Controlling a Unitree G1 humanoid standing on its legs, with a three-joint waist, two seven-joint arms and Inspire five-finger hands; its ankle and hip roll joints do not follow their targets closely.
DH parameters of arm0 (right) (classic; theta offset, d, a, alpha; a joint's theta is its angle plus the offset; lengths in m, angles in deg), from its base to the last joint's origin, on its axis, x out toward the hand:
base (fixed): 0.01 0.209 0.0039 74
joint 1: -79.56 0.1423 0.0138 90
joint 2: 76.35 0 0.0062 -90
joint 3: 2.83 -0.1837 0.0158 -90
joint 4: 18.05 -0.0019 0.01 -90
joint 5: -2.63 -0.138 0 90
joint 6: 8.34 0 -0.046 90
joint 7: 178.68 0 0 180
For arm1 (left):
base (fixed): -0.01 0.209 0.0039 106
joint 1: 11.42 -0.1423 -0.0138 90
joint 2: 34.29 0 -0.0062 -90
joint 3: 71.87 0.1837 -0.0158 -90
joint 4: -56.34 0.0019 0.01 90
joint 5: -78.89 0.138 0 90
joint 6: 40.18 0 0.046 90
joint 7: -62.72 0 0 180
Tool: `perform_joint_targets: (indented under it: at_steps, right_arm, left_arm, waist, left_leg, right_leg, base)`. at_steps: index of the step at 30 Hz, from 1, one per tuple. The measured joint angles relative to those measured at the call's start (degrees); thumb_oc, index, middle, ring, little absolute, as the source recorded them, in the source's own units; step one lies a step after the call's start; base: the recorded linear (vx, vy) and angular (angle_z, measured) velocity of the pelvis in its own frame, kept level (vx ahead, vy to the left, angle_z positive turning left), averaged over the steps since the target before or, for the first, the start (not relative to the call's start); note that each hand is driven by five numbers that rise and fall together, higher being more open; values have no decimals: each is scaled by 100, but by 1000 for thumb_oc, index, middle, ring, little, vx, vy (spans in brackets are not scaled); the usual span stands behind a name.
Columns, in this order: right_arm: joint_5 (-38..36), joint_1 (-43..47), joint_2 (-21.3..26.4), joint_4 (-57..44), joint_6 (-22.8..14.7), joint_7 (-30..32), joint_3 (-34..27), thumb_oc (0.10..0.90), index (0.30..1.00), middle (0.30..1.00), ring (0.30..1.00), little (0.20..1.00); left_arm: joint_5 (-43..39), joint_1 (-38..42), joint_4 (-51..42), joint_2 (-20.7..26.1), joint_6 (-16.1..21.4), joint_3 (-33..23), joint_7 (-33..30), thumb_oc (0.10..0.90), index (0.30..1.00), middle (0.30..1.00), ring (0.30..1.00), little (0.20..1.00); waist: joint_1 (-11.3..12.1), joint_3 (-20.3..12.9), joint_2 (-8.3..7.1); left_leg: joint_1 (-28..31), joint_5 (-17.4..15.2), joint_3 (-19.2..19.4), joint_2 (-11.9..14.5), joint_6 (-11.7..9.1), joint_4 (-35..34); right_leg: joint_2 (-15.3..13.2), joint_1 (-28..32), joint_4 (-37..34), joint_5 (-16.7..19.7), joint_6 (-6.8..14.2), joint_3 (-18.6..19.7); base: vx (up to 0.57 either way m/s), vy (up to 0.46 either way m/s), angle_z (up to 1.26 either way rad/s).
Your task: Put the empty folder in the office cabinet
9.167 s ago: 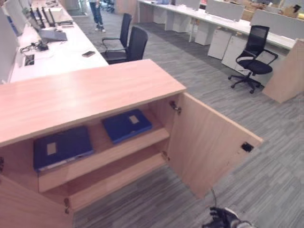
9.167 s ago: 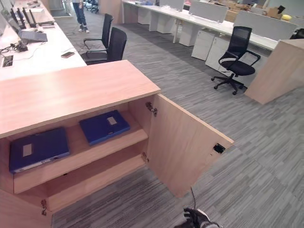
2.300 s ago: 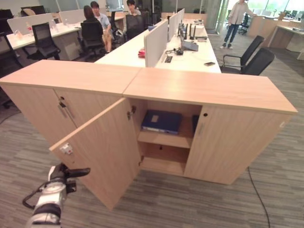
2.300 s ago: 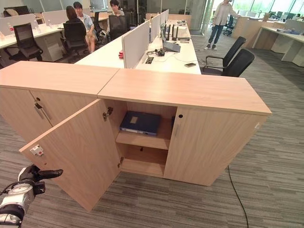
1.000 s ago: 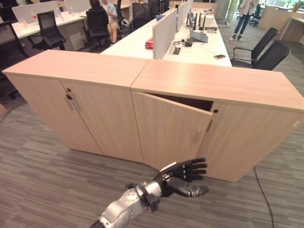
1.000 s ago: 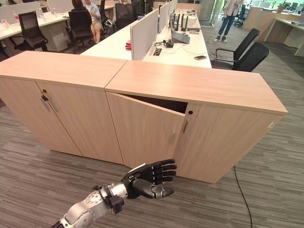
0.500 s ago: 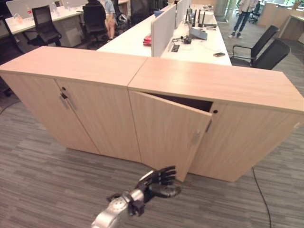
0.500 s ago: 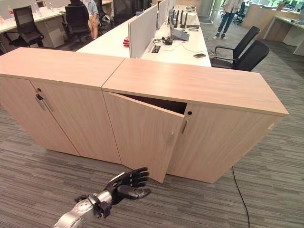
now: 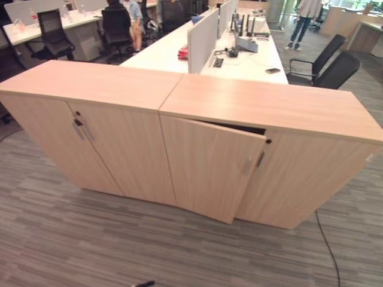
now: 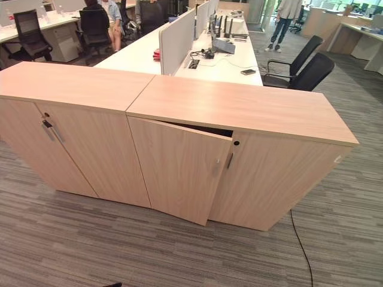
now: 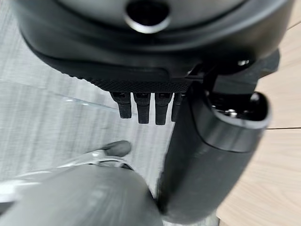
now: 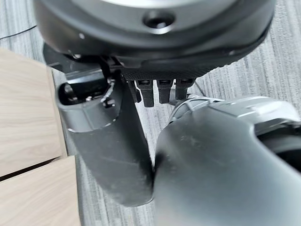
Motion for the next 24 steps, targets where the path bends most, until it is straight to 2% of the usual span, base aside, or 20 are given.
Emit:
perform_joint_targets:
  at_steps: [7,10,11,12,13,14,15,16,17,18,19,24]
  right_arm:
    - [7,-143,23,-16,-55,1,-121,800,900,900,900,900]
    - [13,-139,55,-17,-61,-2,-175,800,900,900,900,900]
    - [5,-134,69,-14,-68,0,-180,800,900,900,900,900]
    - [-8,-111,115,-12,-88,2,-217,800,900,900,900,900]
    - [-9,-67,128,-9,-103,-1,-229,800,900,900,900,900]
    - [-12,-42,99,-10,-111,-5,-224,800,900,900,900,900]
    - [-13,-37,37,19,-101,-7,-224,800,900,900,900,900]
    - [-15,-23,-28,35,-78,-5,-224,800,900,900,900,900]
    - [-62,-62,-51,33,-77,2,-238,800,900,900,900,900]
    - [-118,-99,-44,33,-78,6,-245,800,900,900,900,900]
    - [-146,-143,-11,10,-98,49,-256,800,900,900,900,900]
    - [-356,-185,59,13,-147,202,-244,800,900,900,900,900]
  left_arm:
    - [139,-160,20,-85,65,-328,-48,800,900,900,900,900]
    - [87,-153,109,-165,62,-444,-54,800,900,900,900,900]
    - [33,-155,124,-172,56,-429,-48,800,900,900,900,900]
    - [-105,-133,206,-219,44,-414,-44,800,900,900,900,900]
    - [-117,-144,261,-222,37,-412,-34,800,900,900,900,900]
    - [-129,-133,305,-184,42,-397,-28,800,900,900,900,900]
    - [-152,-128,309,-110,51,-343,-29,800,900,900,900,900]
    - [-151,-124,273,-25,64,-314,-35,800,900,900,900,900]
    - [-131,-126,231,-9,73,-232,-82,800,900,900,900,900]
    - [-131,-151,225,-10,80,-191,-83,800,900,900,900,900]
    - [-87,-230,6,-42,140,-150,-150,800,900,900,900,900]
    - [-31,-239,-15,-243,190,-81,-522,800,900,900,900,900]
  waist:
    - [-5,-173,45]
    - [-61,-199,121]
    - [-152,-203,142]
    - [-262,-186,279]
    - [-305,-204,317]
    - [-325,-238,314]
    - [-312,-284,188]
    - [-309,-297,38]
    - [-322,-317,46]
    - [-311,-338,64]
    - [-288,-371,123]
    - [-319,-395,221]
  left_leg:
    - [-24,-7,41,20,6,2]
    - [-105,-17,-14,17,27,0]
    - [-129,-39,-74,17,87,-6]
    - [-133,-8,-204,51,178,-10]
    - [-156,0,-249,98,192,-9]
    - [-191,22,-304,115,187,-8]
    - [-234,57,-311,84,134,-10]
    - [-255,75,-324,44,77,-10]
    - [-263,113,-415,80,1,-10]
    - [-259,118,-402,134,-42,-8]
    - [-256,164,-402,273,-172,-7]
    - [-204,239,-410,505,-319,15]
  right_leg:
    - [2,-82,67,-37,3,70]
    - [-33,-129,214,-75,10,192]
    - [-84,-199,387,-137,22,373]
    - [-136,-458,852,-289,35,896]
    - [-86,-522,808,-463,70,1386]
    - [21,-528,421,-473,87,1780]
    - [47,-558,103,-431,32,2027]
    - [49,-574,-56,-344,-13,2095]
    - [120,-527,-112,-170,29,2147]
    - [181,-518,-152,-159,-16,2147]
    - [352,-444,-297,-102,-79,2143]
    - [641,-292,-469,-51,-187,2077]
  base:
    - [-25,11,-3]
    - [-34,-11,6]
    - [-9,-31,31]
    - [-63,-36,36]
    - [-58,-39,34]
    - [-55,-86,26]
    - [10,-70,19]
    - [15,-77,29]
    - [6,-53,21]
    - [3,-88,10]
    - [-10,-99,-13]
    - [20,-89,-4]
